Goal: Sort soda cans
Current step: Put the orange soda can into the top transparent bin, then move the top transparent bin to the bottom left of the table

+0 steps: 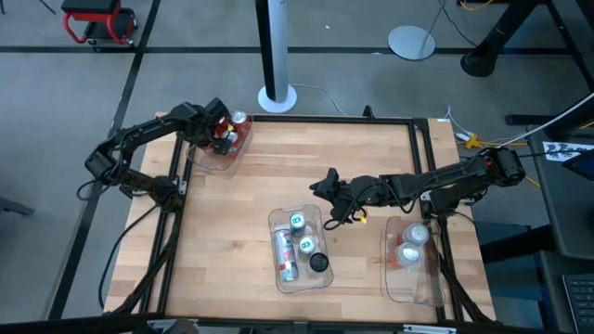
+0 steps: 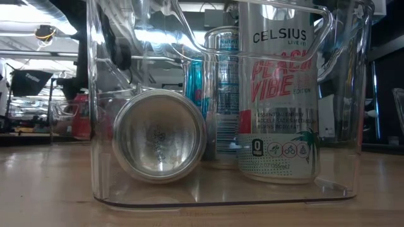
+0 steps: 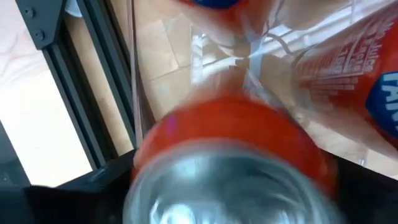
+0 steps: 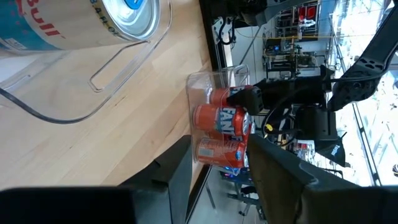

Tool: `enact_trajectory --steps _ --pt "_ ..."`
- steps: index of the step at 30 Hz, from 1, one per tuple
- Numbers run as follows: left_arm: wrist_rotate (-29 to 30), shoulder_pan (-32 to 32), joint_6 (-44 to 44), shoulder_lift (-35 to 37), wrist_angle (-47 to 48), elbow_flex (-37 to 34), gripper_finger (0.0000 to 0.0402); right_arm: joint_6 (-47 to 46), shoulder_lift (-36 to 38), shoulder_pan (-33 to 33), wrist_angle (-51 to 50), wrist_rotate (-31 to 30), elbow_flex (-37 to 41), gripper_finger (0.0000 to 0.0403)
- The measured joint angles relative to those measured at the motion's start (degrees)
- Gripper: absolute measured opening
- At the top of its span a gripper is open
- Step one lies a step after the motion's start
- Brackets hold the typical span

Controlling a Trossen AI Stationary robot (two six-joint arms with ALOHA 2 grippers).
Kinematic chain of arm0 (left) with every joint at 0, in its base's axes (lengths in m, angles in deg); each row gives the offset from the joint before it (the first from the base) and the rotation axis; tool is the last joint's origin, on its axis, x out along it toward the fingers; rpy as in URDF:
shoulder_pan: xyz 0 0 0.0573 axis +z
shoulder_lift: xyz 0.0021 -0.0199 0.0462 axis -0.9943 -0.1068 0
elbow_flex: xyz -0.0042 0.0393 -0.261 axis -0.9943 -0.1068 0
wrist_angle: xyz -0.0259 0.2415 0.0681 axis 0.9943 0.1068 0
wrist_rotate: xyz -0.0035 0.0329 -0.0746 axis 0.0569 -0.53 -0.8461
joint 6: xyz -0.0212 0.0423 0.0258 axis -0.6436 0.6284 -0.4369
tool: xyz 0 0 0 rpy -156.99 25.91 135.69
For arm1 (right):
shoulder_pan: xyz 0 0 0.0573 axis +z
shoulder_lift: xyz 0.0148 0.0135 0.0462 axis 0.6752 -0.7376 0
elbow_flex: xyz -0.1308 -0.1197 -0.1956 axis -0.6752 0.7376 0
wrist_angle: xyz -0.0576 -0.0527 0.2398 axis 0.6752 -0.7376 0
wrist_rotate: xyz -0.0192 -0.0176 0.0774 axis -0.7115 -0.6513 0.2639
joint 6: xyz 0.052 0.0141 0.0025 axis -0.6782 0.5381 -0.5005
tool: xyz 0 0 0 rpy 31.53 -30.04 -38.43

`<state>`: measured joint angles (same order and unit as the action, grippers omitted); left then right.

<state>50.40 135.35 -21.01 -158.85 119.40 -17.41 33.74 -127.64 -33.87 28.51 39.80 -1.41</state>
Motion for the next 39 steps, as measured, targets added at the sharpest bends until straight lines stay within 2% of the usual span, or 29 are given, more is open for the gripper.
enact_trajectory --steps 4,9,19,28,33,39 --pt "0.4 0.0 0.2 0.1 -0.2 0.1 0.0364 0.0 0.0 0.0 0.0 0.0 0.0 0.0154" --pt "0.4 0.0 1.1 0.2 1.4 1.0 0.0363 0.0 0.0 0.0 0.0 -0.1 0.0 0.0154" --pt "0.4 -2.5 3.4 1.5 12.7 11.7 0.0355 0.0 0.0 0.0 0.0 -0.1 0.0 0.0154" --pt "-1.7 -14.3 10.4 6.3 18.8 14.2 0.0355 0.0 0.0 0.0 -0.1 -0.1 0.0 0.0154" --pt "-1.6 -21.6 9.5 6.9 23.7 14.2 0.0355 0.0 0.0 0.0 0.0 -0.1 0.0 0.0154" --pt "0.4 -26.3 11.9 6.9 22.1 9.7 0.0355 0.0 0.0 0.0 0.0 -0.1 0.0 0.0154"
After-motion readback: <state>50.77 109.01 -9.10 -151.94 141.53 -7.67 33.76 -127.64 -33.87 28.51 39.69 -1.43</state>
